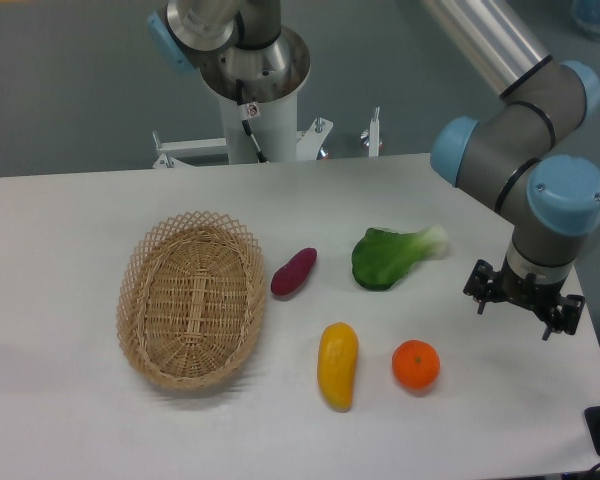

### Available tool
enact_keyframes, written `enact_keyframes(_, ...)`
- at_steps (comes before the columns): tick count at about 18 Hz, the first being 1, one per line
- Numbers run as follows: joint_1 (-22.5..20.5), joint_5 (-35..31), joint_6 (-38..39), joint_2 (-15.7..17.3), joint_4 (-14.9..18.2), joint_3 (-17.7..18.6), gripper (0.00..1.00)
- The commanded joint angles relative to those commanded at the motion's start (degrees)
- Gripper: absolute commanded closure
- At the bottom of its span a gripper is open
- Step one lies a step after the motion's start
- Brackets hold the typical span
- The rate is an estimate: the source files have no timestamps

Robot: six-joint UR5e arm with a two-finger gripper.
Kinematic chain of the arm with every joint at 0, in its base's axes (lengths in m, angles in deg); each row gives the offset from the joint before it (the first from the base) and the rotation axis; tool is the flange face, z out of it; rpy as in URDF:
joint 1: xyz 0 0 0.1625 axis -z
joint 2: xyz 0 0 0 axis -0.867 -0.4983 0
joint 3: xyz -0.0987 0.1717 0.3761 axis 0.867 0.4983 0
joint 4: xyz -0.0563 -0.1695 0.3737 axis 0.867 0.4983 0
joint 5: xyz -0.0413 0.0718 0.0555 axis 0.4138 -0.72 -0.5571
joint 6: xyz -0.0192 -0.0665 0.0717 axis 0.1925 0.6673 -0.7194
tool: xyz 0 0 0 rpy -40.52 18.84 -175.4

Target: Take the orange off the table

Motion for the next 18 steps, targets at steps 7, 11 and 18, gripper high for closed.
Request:
enact_keyframes(7,0.18,0.00,0.09,0.00,0.00,0.00,0.00)
enact_keyframes(11,0.88,-0.18,0.26,-0.26,0.09,0.70,0.00)
enact_keyframes(18,2.37,0.44,10.46,-0.53,0.00,1.40,0.00)
